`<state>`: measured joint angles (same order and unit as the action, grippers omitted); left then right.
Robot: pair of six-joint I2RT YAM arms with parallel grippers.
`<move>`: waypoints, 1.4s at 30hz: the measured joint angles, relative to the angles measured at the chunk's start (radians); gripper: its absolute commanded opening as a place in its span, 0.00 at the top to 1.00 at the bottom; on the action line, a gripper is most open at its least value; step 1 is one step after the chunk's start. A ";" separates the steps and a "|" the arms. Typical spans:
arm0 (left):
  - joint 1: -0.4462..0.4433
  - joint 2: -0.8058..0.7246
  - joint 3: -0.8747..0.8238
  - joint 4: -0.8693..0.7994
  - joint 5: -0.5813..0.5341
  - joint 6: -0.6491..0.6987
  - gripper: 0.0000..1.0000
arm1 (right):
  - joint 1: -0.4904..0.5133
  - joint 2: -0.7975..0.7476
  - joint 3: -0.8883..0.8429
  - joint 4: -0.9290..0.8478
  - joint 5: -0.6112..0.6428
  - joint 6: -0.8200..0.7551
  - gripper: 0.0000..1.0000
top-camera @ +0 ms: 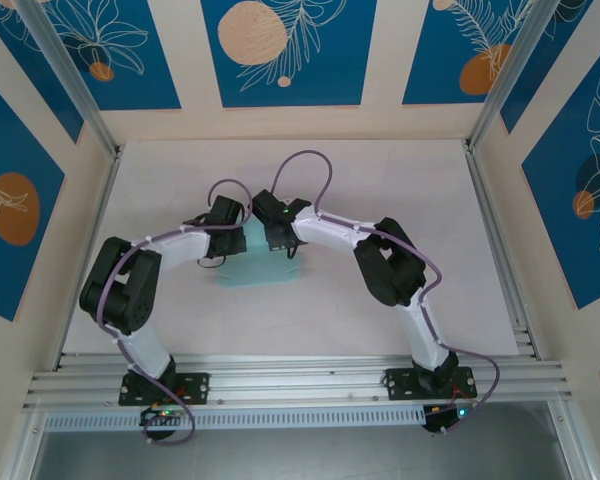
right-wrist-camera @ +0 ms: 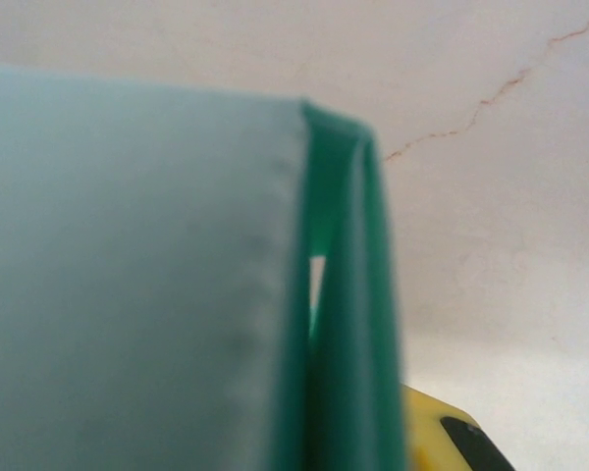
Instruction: Fold the paper box
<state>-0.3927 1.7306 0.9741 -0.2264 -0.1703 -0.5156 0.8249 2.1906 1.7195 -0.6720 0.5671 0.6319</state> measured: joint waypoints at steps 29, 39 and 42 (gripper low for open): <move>0.218 -0.537 -0.124 0.048 0.351 -0.077 0.00 | -0.140 0.083 0.288 -0.427 -0.288 -0.363 1.00; 0.275 -0.429 -0.149 0.026 0.456 -0.053 0.01 | -0.184 0.302 0.526 -0.717 -0.373 -0.539 0.68; 0.275 -0.380 -0.149 0.037 0.486 -0.053 0.03 | -0.183 0.327 0.569 -0.761 -0.364 -0.563 0.54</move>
<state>-0.1177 1.3502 0.8249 -0.1890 0.3153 -0.5686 0.6415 2.5179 2.2887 -1.4334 0.2031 0.0689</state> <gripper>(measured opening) 0.979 0.392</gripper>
